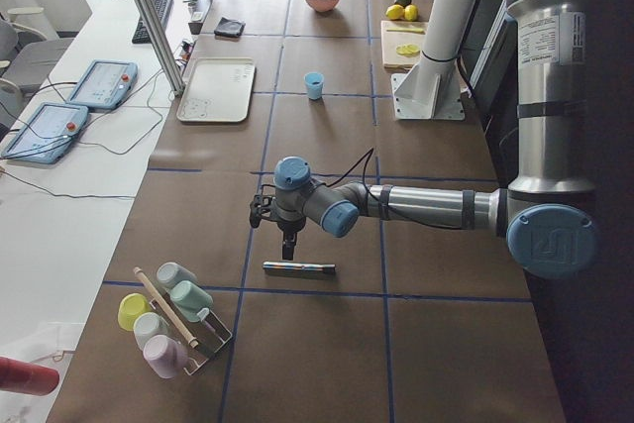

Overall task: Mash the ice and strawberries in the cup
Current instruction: 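Lower the left gripper onto the silver pestle and grasp it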

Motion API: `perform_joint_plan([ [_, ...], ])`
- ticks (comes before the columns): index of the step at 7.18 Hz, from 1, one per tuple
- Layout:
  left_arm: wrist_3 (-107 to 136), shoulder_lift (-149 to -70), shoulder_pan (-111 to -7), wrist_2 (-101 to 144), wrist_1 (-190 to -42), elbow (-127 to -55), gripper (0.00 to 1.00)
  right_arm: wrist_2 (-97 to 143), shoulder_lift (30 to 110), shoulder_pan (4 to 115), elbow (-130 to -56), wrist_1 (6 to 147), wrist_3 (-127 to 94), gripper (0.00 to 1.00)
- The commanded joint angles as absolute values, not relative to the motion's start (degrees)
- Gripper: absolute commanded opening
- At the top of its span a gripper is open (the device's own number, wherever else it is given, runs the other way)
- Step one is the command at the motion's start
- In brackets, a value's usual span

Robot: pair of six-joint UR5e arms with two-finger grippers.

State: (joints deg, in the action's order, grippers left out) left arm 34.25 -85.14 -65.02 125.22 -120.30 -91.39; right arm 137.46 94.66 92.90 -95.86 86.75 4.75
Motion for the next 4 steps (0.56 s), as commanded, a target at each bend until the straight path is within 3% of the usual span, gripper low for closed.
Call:
perform_joint_plan([
  [1, 35.0, -87.1, -65.0, 125.2, -123.4, -85.7, 1.00, 137.5, 94.7, 92.9, -95.9, 86.7, 4.7, 0.99],
  [4, 36.7, -89.4, -64.9, 125.2, -128.3, -79.3, 1.00, 137.4, 94.7, 92.9, -95.9, 86.7, 4.7, 0.99],
])
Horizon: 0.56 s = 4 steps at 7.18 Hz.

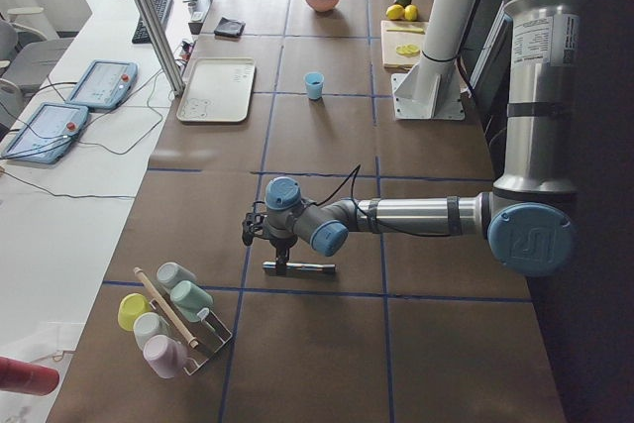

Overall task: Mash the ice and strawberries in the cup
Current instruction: 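Lower the left gripper onto the silver pestle and grasp it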

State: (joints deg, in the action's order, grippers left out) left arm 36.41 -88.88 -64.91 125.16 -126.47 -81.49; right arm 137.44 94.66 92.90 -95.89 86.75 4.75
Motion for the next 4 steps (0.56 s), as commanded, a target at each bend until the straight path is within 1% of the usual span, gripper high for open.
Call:
perform_joint_plan([
  [1, 36.7, -89.6, -64.8, 125.2, -129.5, -77.3, 1.00, 137.4, 94.7, 92.8, -95.8, 86.7, 4.7, 0.99],
  [4, 38.2, -90.2, -64.6, 125.3, -129.6, -77.0, 1.00, 137.4, 94.7, 92.9, -95.7, 86.7, 4.7, 0.99],
])
